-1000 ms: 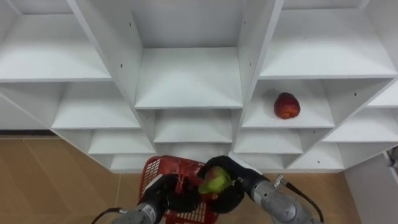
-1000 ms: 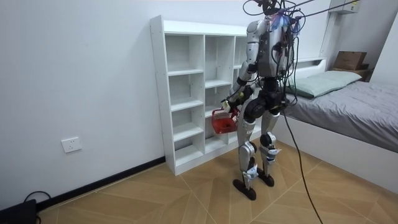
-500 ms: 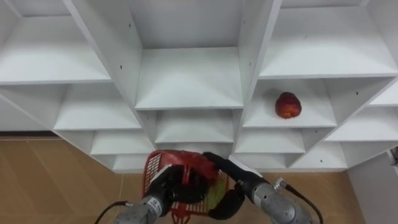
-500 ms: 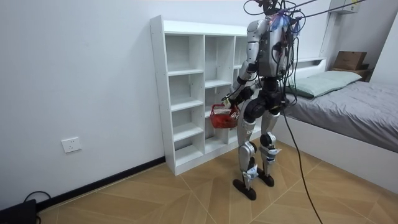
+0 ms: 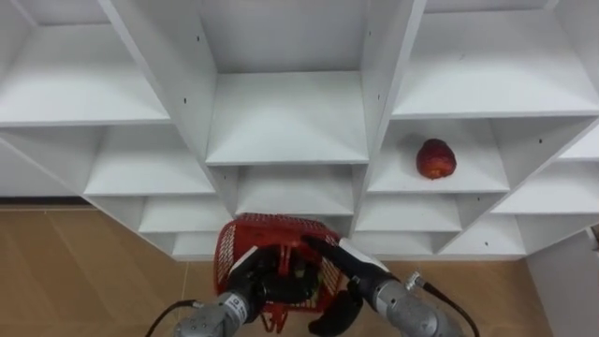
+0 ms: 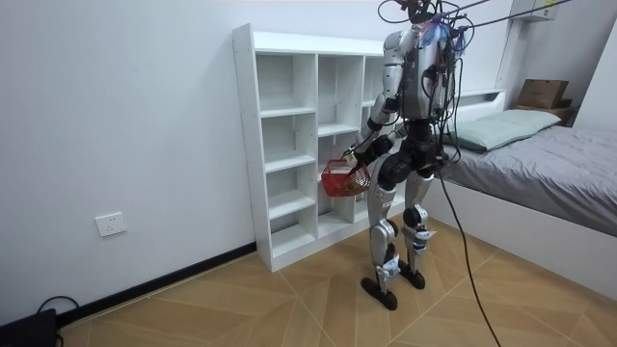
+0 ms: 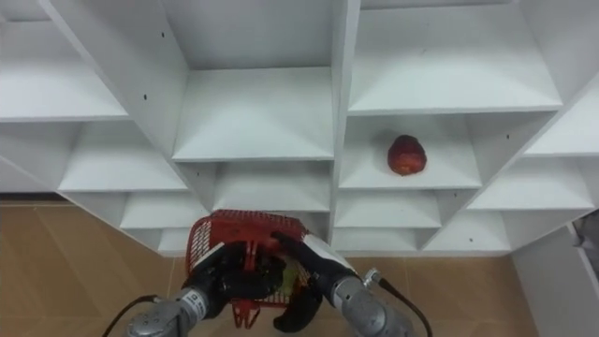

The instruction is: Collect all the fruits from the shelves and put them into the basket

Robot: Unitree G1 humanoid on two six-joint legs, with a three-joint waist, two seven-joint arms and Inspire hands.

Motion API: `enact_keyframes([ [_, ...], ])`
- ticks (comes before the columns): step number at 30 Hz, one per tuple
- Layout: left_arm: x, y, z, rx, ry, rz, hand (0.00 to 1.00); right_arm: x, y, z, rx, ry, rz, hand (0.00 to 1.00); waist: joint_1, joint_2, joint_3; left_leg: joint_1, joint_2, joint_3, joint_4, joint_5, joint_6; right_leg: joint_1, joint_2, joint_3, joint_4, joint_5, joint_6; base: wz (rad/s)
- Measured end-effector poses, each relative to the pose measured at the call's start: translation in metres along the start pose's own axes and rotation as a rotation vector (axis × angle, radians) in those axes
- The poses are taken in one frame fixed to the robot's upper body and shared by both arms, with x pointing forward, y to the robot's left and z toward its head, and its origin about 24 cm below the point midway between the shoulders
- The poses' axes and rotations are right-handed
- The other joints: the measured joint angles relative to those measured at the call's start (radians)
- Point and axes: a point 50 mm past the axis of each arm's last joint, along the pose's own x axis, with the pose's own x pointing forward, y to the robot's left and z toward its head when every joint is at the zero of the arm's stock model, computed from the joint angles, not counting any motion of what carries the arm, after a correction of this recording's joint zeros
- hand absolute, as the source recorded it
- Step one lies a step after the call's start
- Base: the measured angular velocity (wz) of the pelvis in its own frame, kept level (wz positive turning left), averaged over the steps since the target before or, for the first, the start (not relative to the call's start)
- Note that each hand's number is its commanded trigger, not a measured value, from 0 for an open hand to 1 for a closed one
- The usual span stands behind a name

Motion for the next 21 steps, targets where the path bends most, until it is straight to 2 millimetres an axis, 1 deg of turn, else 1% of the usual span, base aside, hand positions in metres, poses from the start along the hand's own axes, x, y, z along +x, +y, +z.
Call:
enact_keyframes([
  [3,0.0015,-0.0054,-0.0003,-0.001,0.0,-0.015,1.0,-0.0005,0.0014,-0.001,0.003,0.003,0.003,0.0,0.0,0.002,0.0006,0.0,0.0,0.0,0.001,0.0,0.0,0.0,0.0,0.0,-0.001,0.0,0.0,0.0],
  [7,0.0021,-0.009,-0.0015,0.006,0.006,-0.029,1.0,-0.0012,0.0032,-0.0023,0.015,0.007,0.005,0.0,0.001,0.011,0.0057,0.001,0.0,0.0,0.003,0.0,0.0,0.0,0.0,0.002,-0.002,0.0,0.0,0.0],
  [18,-0.0015,-0.0034,-0.0059,0.005,0.019,-0.005,1.0,-0.0021,0.0037,-0.0052,0.026,0.026,0.004,0.0,-0.001,0.009,0.005,0.018,0.0,0.001,-0.005,0.0,0.0,0.013,0.002,0.005,-0.006,0.0,0.0,0.0],
  [21,-0.0021,-0.0014,-0.0059,0.003,0.019,0.003,1.0,-0.0028,0.0021,-0.0046,0.035,0.021,-0.006,0.0,0.0,0.007,0.0028,0.02,0.001,0.0,-0.006,0.0,0.0,0.02,0.005,0.004,-0.018,0.003,0.001,0.0],
])
